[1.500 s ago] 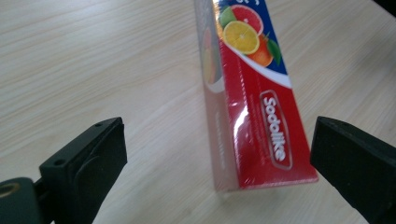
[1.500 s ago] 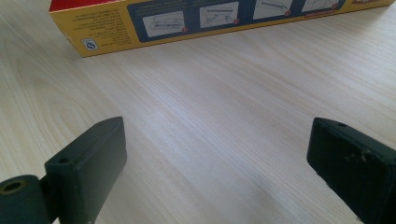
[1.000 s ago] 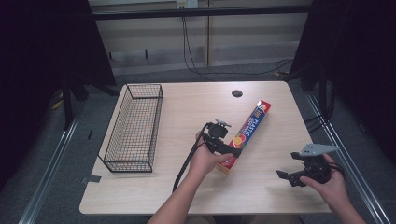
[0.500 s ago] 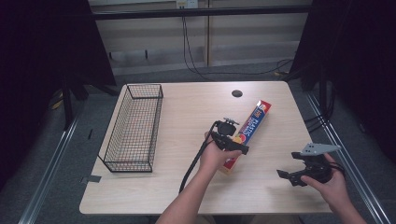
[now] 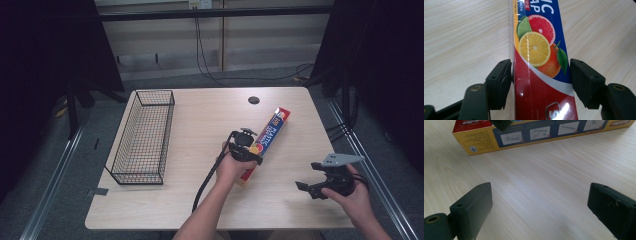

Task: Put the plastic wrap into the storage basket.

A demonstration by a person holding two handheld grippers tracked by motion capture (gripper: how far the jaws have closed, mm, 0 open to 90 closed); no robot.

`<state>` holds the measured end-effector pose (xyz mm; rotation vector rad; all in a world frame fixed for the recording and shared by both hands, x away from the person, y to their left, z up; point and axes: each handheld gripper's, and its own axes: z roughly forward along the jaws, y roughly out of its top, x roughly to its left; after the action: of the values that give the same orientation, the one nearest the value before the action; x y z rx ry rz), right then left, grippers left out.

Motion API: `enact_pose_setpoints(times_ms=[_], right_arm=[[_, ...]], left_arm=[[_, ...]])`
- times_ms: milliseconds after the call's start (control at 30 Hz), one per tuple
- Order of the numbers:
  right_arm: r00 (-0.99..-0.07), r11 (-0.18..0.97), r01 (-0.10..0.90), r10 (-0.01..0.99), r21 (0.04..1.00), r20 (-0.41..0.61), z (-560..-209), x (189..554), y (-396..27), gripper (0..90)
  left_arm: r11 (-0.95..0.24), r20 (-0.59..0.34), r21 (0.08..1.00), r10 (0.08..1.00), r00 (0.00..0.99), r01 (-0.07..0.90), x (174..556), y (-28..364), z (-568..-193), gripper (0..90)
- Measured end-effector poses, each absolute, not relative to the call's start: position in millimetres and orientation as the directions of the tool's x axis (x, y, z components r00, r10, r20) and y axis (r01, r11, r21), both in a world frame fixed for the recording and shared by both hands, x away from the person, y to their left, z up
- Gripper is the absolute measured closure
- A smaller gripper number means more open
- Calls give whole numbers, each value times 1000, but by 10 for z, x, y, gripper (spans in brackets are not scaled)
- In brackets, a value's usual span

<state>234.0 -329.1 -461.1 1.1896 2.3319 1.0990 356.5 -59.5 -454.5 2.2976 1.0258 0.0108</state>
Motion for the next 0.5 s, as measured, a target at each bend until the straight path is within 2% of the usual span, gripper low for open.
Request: enact_pose_setpoints(times_ms=[500], right_arm=[[-604,363,560,795,745,66,-4607,2323,-3302,58]], left_arm=[[-538,-229,492,679,697,685,3409,-135,-4483,386]])
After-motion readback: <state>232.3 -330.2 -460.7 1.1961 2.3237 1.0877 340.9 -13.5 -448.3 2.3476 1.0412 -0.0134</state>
